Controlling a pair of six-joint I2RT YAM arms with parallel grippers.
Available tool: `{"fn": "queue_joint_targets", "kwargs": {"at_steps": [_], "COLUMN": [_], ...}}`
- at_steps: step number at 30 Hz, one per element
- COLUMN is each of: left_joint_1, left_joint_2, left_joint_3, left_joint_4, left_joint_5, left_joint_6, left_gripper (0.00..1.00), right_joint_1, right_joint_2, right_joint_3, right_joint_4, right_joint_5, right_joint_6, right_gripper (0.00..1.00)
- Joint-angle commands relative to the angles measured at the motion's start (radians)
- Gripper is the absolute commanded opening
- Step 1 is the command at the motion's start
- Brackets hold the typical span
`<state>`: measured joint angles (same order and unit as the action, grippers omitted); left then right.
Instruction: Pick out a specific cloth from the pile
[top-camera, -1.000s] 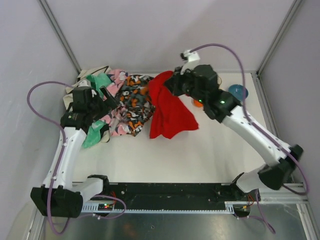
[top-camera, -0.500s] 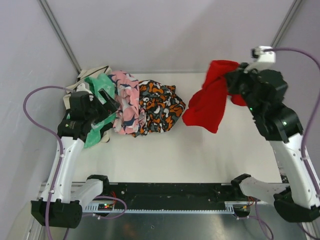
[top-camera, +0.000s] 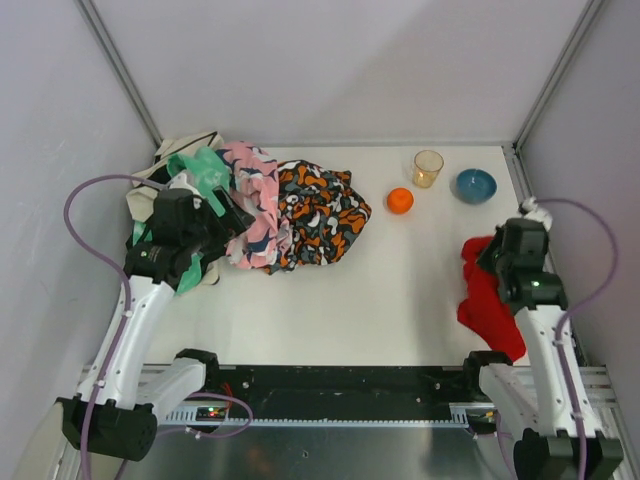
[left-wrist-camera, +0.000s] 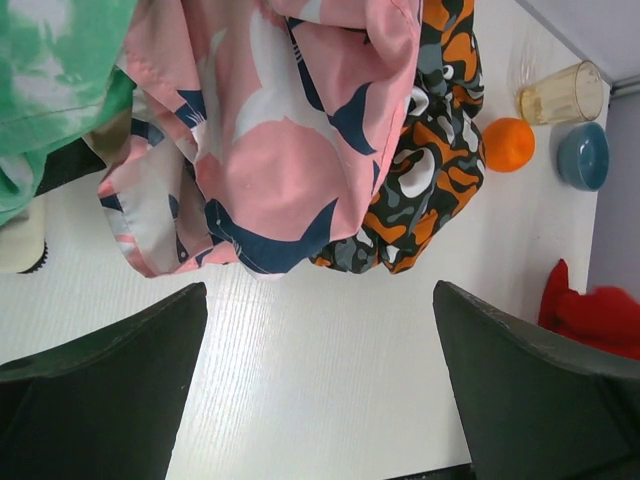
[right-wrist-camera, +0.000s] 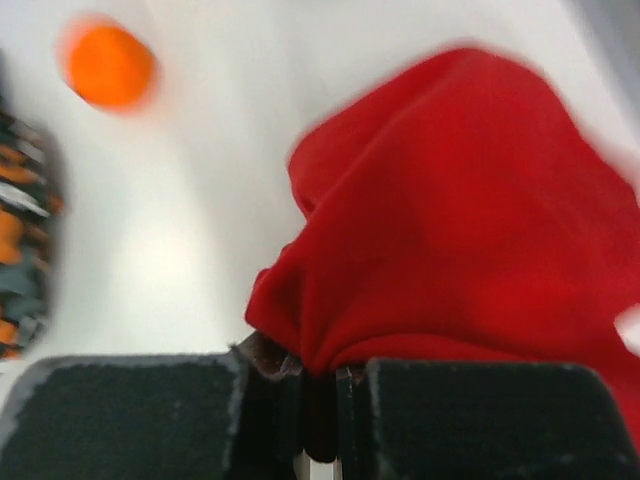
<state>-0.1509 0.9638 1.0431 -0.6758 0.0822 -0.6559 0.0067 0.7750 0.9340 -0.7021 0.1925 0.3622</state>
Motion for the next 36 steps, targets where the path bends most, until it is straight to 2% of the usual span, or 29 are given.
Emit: {"fn": "queue_joint_targets", "kwargs": {"at_steps": [1,6,8,9,10,11,12,13,14,17,23,28,36], "left_joint_1": [-0.027,-0.042,-0.045,-0.046,-0.046,-0.047,-0.047,-0.047,-0.049,-0.049,-0.049,-0.049,-0.049], "left_joint_2": [-0.021,-0.02,-0.021,-0.023,-0.026,-0.028,-0.031,-0.036,-0.041,-0.061,-0.13,-0.175,-0.188], "left_joint_3": [-0.008,-0.02,-0.023,-0.024,-0.024,-0.023,-0.022,-0.022,-0.022,-0.018,-0.017,-0.009,0.016], "left_joint_4": [0.004,0.003,0.004,0.003,0.003,0.004,0.004,0.004,0.004,0.0,-0.031,-0.071,-0.114], "left_joint_5": [-0.012,-0.019,-0.022,-0.022,-0.022,-0.022,-0.021,-0.02,-0.02,-0.021,-0.051,-0.077,-0.142], "left_joint_6": [-0.028,-0.032,-0.032,-0.03,-0.029,-0.029,-0.028,-0.026,-0.024,-0.014,-0.003,0.008,0.016], "left_gripper": [1.0,1.0,1.0,1.0,1.0,1.0,1.0,1.0,1.0,1.0,1.0,0.99,1.0], "right_joint_1": [-0.052,-0.061,-0.063,-0.063,-0.063,-0.063,-0.063,-0.063,-0.063,-0.063,-0.063,-0.063,-0.063], "right_joint_2": [-0.005,-0.004,-0.004,-0.008,-0.024,-0.042,-0.069,-0.089,-0.112,-0.157,-0.169,-0.194,-0.197], "right_joint_3": [-0.271,-0.527,-0.565,-0.567,-0.554,-0.539,-0.505,-0.473,-0.42,-0.251,0.033,0.127,0.154], "right_joint_4": [0.132,0.282,0.295,0.284,0.275,0.26,0.243,0.214,0.182,0.11,0.048,0.088,0.082], "right_joint_5": [-0.196,-0.268,-0.263,-0.252,-0.233,-0.219,-0.192,-0.169,-0.146,-0.091,-0.067,-0.12,-0.076], "right_joint_6": [0.118,0.258,0.289,0.295,0.294,0.284,0.272,0.255,0.229,0.137,-0.023,-0.089,-0.085], "right_gripper": [0.0,0.03,0.23,0.39,0.49,0.63,0.81,0.9,0.95,0.99,0.99,0.99,0.99]}}
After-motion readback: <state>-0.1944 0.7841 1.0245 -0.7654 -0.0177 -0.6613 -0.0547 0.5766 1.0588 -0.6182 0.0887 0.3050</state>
